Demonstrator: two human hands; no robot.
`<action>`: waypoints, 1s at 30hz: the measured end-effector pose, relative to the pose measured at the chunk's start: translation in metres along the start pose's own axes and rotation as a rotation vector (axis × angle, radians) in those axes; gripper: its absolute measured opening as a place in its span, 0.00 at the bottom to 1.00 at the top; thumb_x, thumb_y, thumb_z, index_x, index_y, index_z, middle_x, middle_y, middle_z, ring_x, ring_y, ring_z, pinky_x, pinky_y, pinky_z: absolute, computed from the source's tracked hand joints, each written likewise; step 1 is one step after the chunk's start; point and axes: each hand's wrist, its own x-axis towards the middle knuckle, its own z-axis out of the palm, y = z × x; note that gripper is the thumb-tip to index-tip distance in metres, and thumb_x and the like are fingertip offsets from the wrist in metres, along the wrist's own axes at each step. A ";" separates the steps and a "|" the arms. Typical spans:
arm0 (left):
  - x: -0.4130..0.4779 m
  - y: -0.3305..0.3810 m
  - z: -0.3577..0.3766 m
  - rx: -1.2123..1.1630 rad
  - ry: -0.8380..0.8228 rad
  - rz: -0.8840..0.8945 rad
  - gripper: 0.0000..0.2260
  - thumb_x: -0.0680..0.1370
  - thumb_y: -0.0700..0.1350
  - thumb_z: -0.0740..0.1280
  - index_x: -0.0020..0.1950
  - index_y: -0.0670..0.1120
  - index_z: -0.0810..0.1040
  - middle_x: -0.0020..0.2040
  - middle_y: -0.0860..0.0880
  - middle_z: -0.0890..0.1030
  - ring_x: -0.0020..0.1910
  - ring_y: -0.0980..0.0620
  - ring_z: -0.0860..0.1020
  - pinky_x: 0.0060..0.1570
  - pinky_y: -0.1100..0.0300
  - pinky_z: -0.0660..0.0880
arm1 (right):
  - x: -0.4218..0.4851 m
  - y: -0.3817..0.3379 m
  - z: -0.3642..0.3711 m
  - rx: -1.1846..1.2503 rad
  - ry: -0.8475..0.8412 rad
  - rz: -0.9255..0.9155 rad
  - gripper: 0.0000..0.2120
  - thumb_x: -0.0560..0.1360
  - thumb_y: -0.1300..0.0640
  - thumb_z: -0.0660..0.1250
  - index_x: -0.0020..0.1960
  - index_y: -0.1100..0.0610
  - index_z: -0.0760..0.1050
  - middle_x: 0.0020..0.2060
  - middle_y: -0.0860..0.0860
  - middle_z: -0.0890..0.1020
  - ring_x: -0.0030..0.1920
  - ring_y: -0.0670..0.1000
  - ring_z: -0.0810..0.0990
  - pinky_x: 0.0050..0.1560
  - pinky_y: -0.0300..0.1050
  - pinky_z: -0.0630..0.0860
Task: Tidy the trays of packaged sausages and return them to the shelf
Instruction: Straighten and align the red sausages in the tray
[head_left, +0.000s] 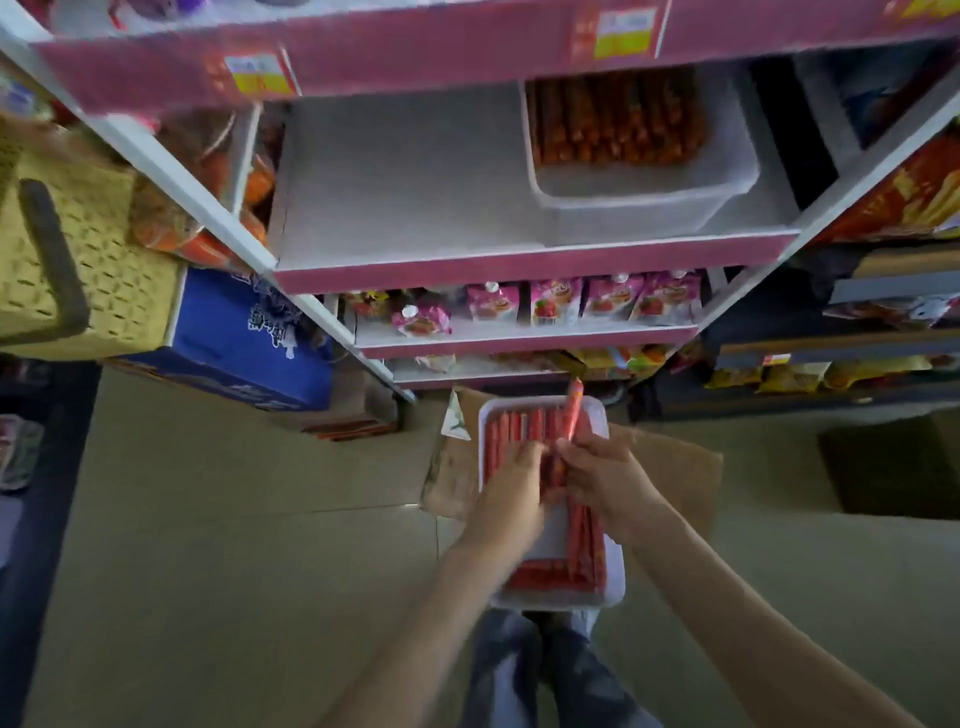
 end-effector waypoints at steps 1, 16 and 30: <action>0.012 -0.013 0.012 -0.002 -0.031 -0.052 0.17 0.79 0.42 0.64 0.67 0.43 0.68 0.60 0.44 0.74 0.55 0.48 0.75 0.50 0.61 0.68 | 0.018 0.015 -0.002 -0.039 0.021 0.013 0.07 0.77 0.65 0.65 0.51 0.69 0.76 0.34 0.59 0.79 0.30 0.52 0.78 0.29 0.43 0.77; 0.123 -0.147 0.144 -0.038 0.057 -0.480 0.14 0.79 0.47 0.64 0.59 0.39 0.69 0.54 0.40 0.78 0.53 0.40 0.77 0.43 0.55 0.67 | 0.119 0.249 -0.078 -1.414 -0.207 -0.109 0.25 0.72 0.50 0.67 0.66 0.58 0.70 0.58 0.58 0.76 0.56 0.61 0.77 0.57 0.54 0.73; 0.058 -0.126 0.122 -0.415 0.001 -0.268 0.10 0.81 0.51 0.60 0.61 0.51 0.73 0.52 0.52 0.81 0.52 0.56 0.79 0.53 0.60 0.74 | 0.091 0.187 -0.070 -0.840 0.026 -0.294 0.09 0.76 0.64 0.67 0.56 0.63 0.78 0.46 0.51 0.76 0.48 0.51 0.76 0.49 0.38 0.68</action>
